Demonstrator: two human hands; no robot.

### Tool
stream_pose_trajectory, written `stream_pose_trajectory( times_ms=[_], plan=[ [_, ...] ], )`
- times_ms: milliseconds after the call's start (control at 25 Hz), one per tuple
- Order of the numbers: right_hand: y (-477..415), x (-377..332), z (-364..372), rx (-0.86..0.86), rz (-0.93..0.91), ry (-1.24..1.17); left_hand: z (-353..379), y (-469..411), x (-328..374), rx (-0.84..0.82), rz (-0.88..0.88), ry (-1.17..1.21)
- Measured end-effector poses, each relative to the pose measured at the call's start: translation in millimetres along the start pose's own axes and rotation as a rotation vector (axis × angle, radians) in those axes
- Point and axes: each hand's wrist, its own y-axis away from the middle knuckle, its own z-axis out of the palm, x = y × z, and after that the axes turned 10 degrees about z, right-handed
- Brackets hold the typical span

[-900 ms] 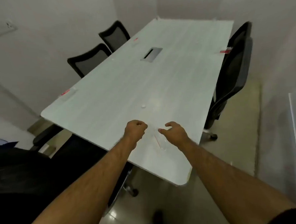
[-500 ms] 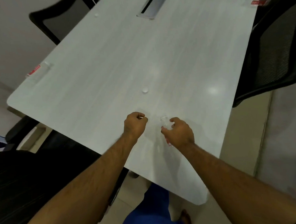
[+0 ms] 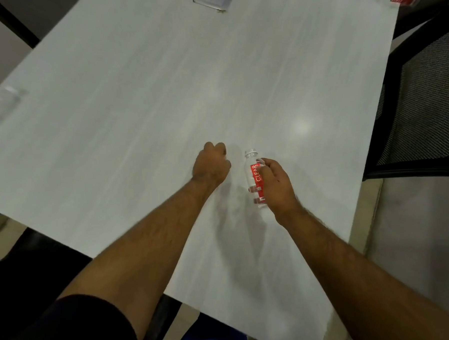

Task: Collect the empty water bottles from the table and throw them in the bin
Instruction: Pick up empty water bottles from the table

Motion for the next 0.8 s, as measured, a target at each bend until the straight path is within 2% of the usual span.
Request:
stream_pose_trajectory(
  times_ms=[80,200,280,400,560,720,800],
  plan=[
    [7.5,4.7,-8.0,0.014,-0.023,0.021,2.5,17.8,6.4,0.028,0.004,0.143],
    [28.6,16.3,-23.9,-0.011,-0.015,0.013,-7.9,59.4,17.1,0.179,-0.193,0.691],
    [44.8,23.6,-31.1,-0.042,-0.04,0.036,-17.7,87.5,29.1,0.239,-0.286,0.94],
    [79.3,31.2,-38.9,-0.133,-0.152,0.12,-36.7,132.8,54.1,0.323,-0.308,1.002],
    [136.8,52.2,-56.1,-0.317,-0.286,0.099,-52.4,219.4,82.6,0.482,-0.26,1.116],
    [204.0,78.9,-86.2,-0.409,-0.406,0.078,-40.6,324.4,124.5,0.582,-0.159,1.197],
    [237.0,93.2,-99.3,-0.467,-0.47,0.126,-37.5,372.4,140.0,0.677,-0.184,1.206]
  ],
)
